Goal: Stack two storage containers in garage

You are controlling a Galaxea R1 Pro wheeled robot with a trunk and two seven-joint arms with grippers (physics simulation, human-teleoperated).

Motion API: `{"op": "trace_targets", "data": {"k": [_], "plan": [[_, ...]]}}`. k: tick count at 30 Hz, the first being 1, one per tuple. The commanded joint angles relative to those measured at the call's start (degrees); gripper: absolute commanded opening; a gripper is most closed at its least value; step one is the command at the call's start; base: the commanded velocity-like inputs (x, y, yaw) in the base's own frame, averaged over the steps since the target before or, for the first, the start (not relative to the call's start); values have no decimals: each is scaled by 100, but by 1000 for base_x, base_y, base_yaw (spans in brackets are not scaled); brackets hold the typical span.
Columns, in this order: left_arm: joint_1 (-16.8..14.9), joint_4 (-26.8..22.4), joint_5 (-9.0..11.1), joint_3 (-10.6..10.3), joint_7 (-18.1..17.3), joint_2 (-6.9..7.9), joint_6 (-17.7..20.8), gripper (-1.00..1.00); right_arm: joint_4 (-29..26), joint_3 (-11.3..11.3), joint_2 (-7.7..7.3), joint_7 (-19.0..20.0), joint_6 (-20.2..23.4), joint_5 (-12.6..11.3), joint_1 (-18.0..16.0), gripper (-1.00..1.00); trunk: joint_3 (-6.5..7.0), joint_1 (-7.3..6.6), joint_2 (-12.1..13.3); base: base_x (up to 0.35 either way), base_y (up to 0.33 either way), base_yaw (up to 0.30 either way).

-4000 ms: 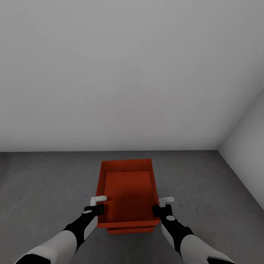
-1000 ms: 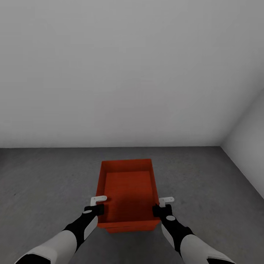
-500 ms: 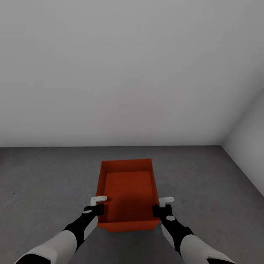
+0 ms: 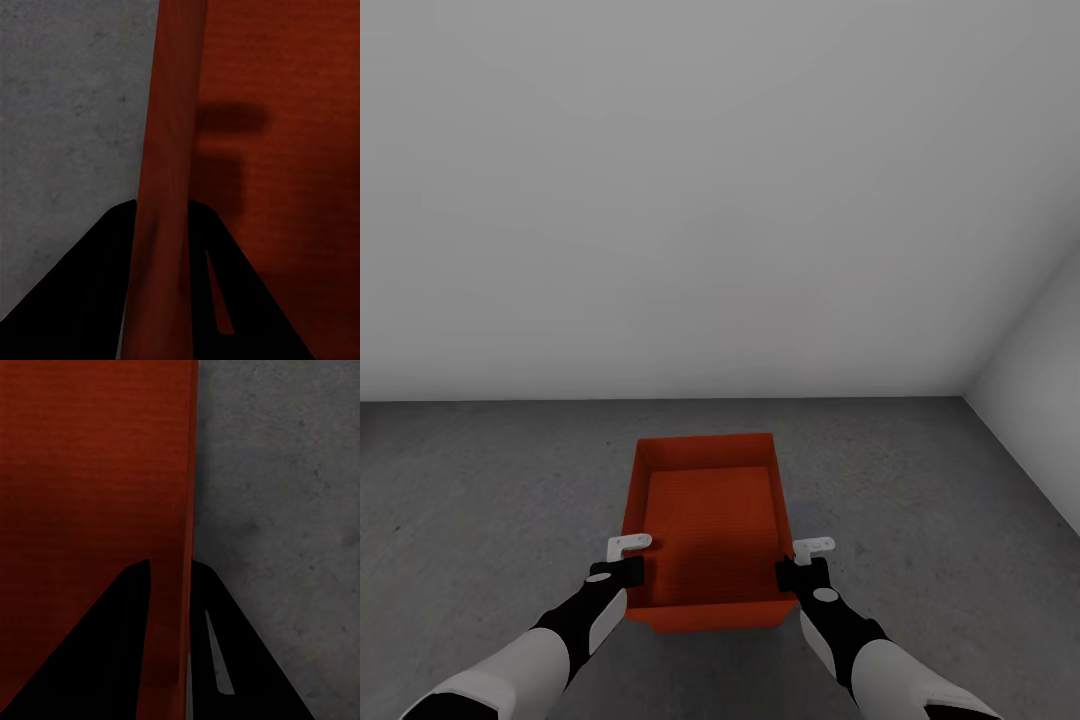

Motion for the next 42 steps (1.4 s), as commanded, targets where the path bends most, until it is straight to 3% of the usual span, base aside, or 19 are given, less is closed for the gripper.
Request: {"op": "trace_targets", "data": {"k": [1,42], "plan": [[-4,-136,43,182,81,-1,-215,-100,17,-178,72,-3,-22,38,1,-100,-4,-1,-2,0,0,0],[-4,-129,43,180,75,-1,-215,-100,17,-178,72,-3,-22,37,1,-100,-4,-1,-2,20,-5,0]]}}
